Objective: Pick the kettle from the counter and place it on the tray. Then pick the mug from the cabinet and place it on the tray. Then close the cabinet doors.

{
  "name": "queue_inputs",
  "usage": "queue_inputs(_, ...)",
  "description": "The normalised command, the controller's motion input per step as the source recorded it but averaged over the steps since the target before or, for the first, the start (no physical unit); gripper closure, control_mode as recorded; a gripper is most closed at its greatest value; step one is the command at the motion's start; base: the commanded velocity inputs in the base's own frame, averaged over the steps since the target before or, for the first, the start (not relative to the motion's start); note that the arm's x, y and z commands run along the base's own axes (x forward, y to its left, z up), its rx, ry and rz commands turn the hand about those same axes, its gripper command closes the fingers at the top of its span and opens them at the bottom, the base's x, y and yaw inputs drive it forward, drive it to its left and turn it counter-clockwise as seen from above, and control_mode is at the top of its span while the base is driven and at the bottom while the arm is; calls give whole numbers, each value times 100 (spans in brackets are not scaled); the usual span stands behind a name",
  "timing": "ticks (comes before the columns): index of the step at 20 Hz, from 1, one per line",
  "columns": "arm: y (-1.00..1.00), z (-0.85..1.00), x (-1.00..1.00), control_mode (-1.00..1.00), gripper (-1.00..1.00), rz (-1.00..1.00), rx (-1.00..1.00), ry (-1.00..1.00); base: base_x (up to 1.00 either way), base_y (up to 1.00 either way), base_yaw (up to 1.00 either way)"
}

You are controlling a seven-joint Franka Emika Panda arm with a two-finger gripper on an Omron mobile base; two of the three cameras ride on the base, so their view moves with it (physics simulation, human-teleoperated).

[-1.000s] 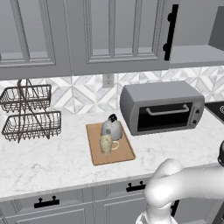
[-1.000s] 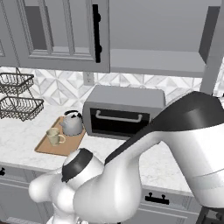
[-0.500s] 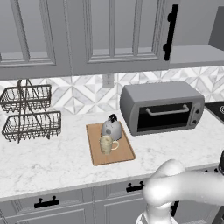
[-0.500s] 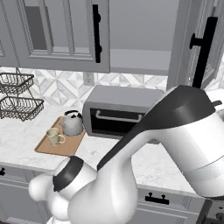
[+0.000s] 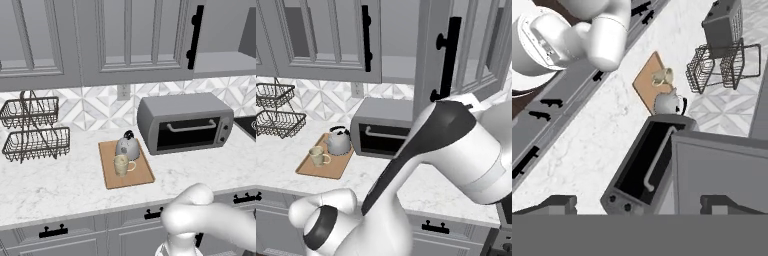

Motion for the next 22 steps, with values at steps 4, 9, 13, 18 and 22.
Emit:
queue_inputs(4, 57, -3, 85, -100, -100, 0, 14, -20, 0, 0, 0)
queue_inputs(9, 52, 0, 87, -100, -100, 0, 12, -16, 0, 0, 0)
queue_inputs(13, 44, 7, 93, -100, -100, 0, 6, 0, 0, 0, 0)
queue_inputs(18, 36, 5, 99, -100, -100, 0, 1, 4, 0, 0, 0)
queue_inputs(22, 21, 0, 100, -100, -100, 0, 0, 17, 0, 0, 0)
